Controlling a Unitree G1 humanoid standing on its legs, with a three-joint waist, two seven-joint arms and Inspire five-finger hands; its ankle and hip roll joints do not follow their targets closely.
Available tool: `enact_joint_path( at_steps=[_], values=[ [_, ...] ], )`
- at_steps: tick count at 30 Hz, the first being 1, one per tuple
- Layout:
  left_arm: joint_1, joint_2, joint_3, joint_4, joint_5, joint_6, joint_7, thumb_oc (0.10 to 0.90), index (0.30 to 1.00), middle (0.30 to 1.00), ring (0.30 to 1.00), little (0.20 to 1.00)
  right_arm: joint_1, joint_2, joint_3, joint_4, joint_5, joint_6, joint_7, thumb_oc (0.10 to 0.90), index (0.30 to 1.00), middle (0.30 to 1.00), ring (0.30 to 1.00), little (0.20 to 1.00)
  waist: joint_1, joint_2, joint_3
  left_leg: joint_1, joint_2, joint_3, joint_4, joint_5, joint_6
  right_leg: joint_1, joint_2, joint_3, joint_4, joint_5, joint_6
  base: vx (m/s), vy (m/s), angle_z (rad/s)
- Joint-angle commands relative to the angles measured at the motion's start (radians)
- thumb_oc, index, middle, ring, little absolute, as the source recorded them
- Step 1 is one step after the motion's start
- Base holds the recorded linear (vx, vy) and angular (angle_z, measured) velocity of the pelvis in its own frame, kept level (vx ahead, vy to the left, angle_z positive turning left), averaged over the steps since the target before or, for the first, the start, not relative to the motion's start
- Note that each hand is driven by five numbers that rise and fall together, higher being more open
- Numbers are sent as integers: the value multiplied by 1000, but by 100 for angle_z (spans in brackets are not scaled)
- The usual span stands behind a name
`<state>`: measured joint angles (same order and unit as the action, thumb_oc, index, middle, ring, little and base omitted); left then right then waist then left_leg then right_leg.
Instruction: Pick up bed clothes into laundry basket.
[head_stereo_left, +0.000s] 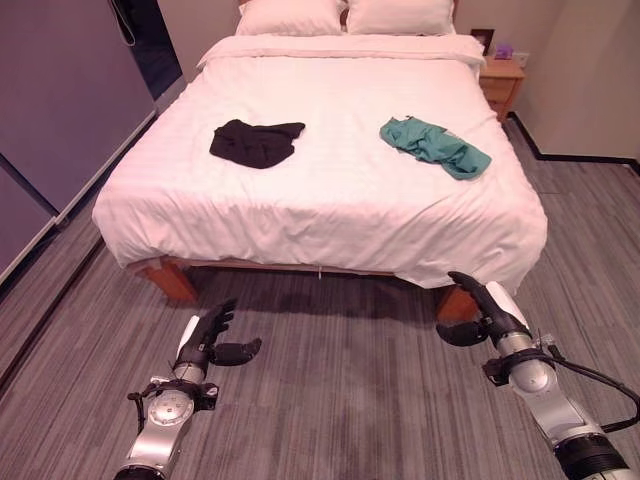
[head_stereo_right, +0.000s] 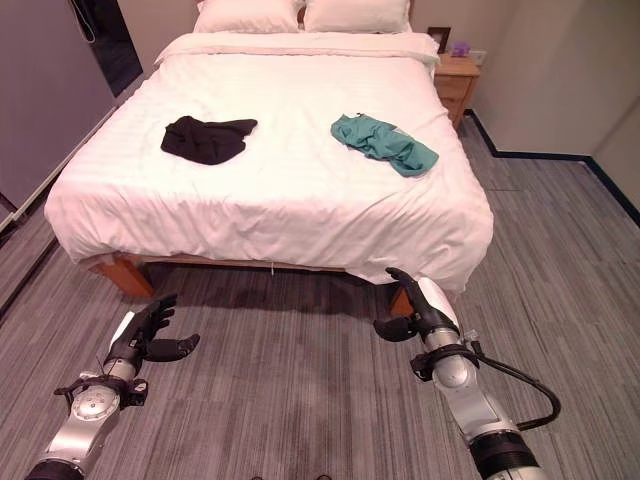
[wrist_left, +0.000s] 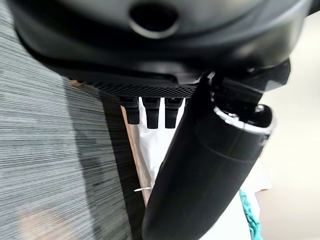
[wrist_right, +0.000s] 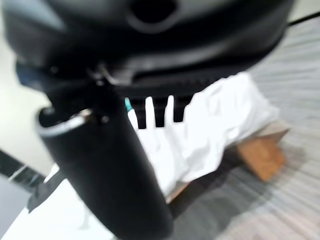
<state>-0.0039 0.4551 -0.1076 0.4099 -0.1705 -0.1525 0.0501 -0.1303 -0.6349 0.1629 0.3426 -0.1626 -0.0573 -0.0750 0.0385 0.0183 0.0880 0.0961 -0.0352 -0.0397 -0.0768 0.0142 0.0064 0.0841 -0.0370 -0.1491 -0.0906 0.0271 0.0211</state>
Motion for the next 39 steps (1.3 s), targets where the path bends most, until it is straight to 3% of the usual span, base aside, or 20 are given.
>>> enact_joint_path(
  at_steps=[1, 6, 9, 11, 12, 13, 14, 15, 16, 18, 22, 23, 25, 26, 27, 29, 31, 34, 37, 39],
  values=[
    [-25, 42, 65, -118, 19, -83, 11, 800, 900, 900, 900, 900, -20, -51, -25, -107, -35, -71, -28, 800, 900, 900, 900, 900, 21, -27, -90, -46, 83, -58, -10, 3, -128, -27, -109, 29, 3, 24, 147, 0, 0, 0],
    [25, 14, 106, -168, 43, -69, 24, 800, 900, 900, 900, 900, 25, -32, -61, -97, -64, -49, -33, 800, 900, 900, 900, 900, 31, -34, -71, -28, 79, -53, -10, -12, -98, -26, -108, 43, 17, 28, 149, -16, 26, -3],
    [23, 31, 125, -164, 49, -65, 33, 800, 900, 900, 900, 900, 35, -14, -91, -104, -76, -40, -51, 800, 900, 900, 900, 900, 31, -29, -34, -15, 65, -44, -10, -20, -66, -128, -126, 62, 227, 22, 179, -67, 86, -11],
    [25, 43, 138, -152, 52, -53, 56, 800, 900, 900, 900, 900, 11, -11, -92, -121, -81, -31, -58, 800, 900, 900, 900, 900, 13, -9, 27, 19, 59, -35, -10, -28, -39, -288, -157, 86, 499, 176, 220, -79, 171, -32],
    [23, 42, 139, -151, 52, -54, 56, 800, 900, 900, 900, 900, 9, -12, -91, -121, -81, -31, -58, 800, 900, 900, 900, 900, 14, -10, 28, 18, 57, -33, -10, -28, -39, -295, -157, 89, 508, 174, 220, 124, 140, -41],
    [20, 47, 153, -147, 56, -47, 62, 800, 900, 900, 900, 900, 2, -17, -105, -146, -76, -28, -64, 800, 900, 900, 900, 900, 7, -5, 30, 34, 58, -40, -10, -46, -39, -342, -157, 37, 512, 133, 190, 379, 21, -33],
    [12, 52, 164, -143, 70, -41, 79, 800, 900, 900, 900, 900, -6, -20, -111, -150, -49, -31, -68, 800, 900, 900, 900, 900, -7, -25, 25, 51, 40, -48, -10, -68, -43, -359, -124, -16, 388, 96, 171, 404, 16, -30],
    [13, 53, 164, -143, 71, -41, 79, 800, 900, 900, 900, 900, -6, -19, -110, -149, -47, -31, -68, 800, 900, 900, 900, 900, -11, -20, 25, 54, 49, -53, -10, -72, -45, -345, -116, -26, 372, 98, 168, 614, -138, -22],
    [-9, 65, 172, -123, 91, -32, 93, 800, 900, 900, 900, 900, -14, -18, -113, -151, -6, -38, -76, 800, 900, 900, 900, 900, -42, -47, 15, 99, 40, -72, -10, -123, -58, -365, -47, -72, 148, 126, 164, 527, -126, -17],
    [-38, 66, 174, -97, 108, -29, 107, 800, 900, 900, 900, 900, -17, -14, -119, -149, 5, -38, -88, 800, 900, 900, 900, 900, -73, -59, 14, 133, 52, -101, -10, -156, -70, -399, 5, -77, 20, 172, 179, 537, -134, -5],
    [-74, 78, 155, -95, 136, -29, 110, 800, 900, 900, 900, 900, 12, -1, -159, -205, 6, -36, -94, 800, 900, 900, 900, 900, -106, -68, -6, 157, 87, -144, -10, -206, -94, -386, 29, -14, 3, 178, 164, 311, -163, 92],
    [-71, 75, 147, -99, 155, -29, 116, 800, 900, 900, 900, 900, 19, -3, -164, -201, 0, -43, -103, 800, 900, 900, 900, 900, -112, -64, -23, 178, 121, -143, -10, -211, -111, -371, 17, -2, 8, 195, 159, 314, -143, 78],
    [-50, 63, 147, -137, 158, -34, 108, 800, 900, 900, 900, 900, 44, -4, -189, -237, -12, -44, -105, 800, 900, 900, 900, 900, -122, -42, -24, 160, 186, -110, 70, -109, -148, -322, 1, -1, 20, 195, 151, 453, -168, 65],
    [-52, 45, 146, -143, 120, -40, 112, 800, 900, 900, 900, 900, 41, -18, -199, -237, -17, -43, -134, 800, 900, 900, 900, 900, -96, -40, 4, -6, 177, -105, 343, 19, -138, -237, -1, 15, 12, 159, 124, 417, -211, 57],
    [-60, 45, 141, -151, 110, -39, 116, 800, 900, 900, 900, 900, 22, -27, -201, -239, -14, -40, -151, 800, 900, 900, 900, 900, -86, -65, 19, -80, 158, -92, 433, 71, -119, -215, -18, 15, 4, 155, 105, 360, -255, 42],
    [-70, 57, 135, -158, 111, -41, 122, 800, 900, 900, 900, 900, -11, -47, -210, -232, -8, -37, -176, 800, 900, 900, 900, 900, -52, -99, 34, -205, 158, -30, 565, 41, -107, -168, -41, 33, 3, 118, 90, 277, -171, -38],
    [-65, 60, 136, -171, 116, -43, 129, 800, 900, 900, 900, 900, -29, -82, -229, -240, -7, -38, -183, 800, 900, 900, 900, 900, -27, -113, 34, -270, 142, 29, 532, 20, -114, -139, -64, 33, 3, 95, 91, 317, 24, -43],
    [-38, 48, 144, -177, 131, -46, 137, 800, 900, 900, 900, 900, -40, -139, -267, -253, -28, -46, -205, 800, 900, 900, 900, 900, -9, -85, 16, -245, 108, 92, 282, -6, -117, -109, -59, 22, 3, 56, 105, 324, 151, -48],
    [-12, 24, 133, -154, 132, -45, 155, 800, 900, 900, 900, 900, -102, -222, -295, -208, -104, -13, -260, 800, 900, 900, 900, 900, 35, -53, 2, -253, 93, 88, 3, 131, -151, -13, -59, 14, 3, -17, 117, 457, 234, -24],
    [10, 23, 135, -148, 128, -48, 172, 800, 900, 900, 900, 900, -175, -252, -290, -166, -135, 9, -307, 800, 900, 900, 900, 900, 66, -59, 1, -284, 100, 54, -1, 146, -170, 28, -75, 29, 3, -41, 129, 427, 330, -48]
  ],
)
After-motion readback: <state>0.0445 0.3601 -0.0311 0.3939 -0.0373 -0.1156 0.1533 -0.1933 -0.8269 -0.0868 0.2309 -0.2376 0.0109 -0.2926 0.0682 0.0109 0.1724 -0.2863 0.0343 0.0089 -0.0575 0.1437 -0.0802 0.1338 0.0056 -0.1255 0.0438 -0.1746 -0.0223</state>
